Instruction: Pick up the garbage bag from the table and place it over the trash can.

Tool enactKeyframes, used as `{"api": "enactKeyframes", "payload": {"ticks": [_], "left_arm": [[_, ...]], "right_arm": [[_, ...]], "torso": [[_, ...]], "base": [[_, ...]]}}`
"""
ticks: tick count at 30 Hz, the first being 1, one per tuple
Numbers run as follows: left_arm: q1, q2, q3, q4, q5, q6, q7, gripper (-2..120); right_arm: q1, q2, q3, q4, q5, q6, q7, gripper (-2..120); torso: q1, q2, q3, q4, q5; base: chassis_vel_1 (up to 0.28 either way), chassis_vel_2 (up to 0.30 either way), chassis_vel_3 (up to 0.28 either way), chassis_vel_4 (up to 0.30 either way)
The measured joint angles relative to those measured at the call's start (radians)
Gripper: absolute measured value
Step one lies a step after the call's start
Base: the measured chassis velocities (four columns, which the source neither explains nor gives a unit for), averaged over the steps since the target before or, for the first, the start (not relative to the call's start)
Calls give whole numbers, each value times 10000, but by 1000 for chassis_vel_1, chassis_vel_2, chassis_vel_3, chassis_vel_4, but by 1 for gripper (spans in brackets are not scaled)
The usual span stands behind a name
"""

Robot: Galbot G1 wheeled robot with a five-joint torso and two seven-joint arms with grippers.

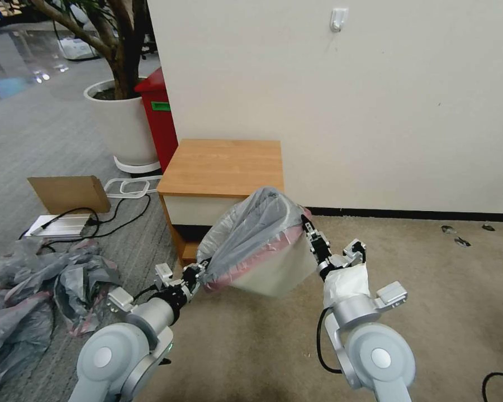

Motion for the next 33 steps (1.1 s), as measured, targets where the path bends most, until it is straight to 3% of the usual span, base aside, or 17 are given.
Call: {"api": "enactKeyframes", "payload": {"ticks": [11, 31, 33], "left_arm": [[23, -18, -30, -103, -83, -9, 3, 9], [59, -28, -149, -207, -250, 6, 9, 9], [27, 1, -169, -169, -134, 36, 24, 9]], "right_arm": [[-59, -175, 276, -350, -620, 38, -138, 0], [227, -475, 443, -1936, -3597, 882, -1362, 0], [93, -563, 448, -1731, -3644, 895, -1440, 6]], "torso": [[0, 0, 0, 0, 0], [1, 0, 1, 1, 0], [0, -1, 1, 0, 1]], "base": [[0, 0, 0, 0], [0, 0, 0, 0], [0, 0, 0, 0]]}}
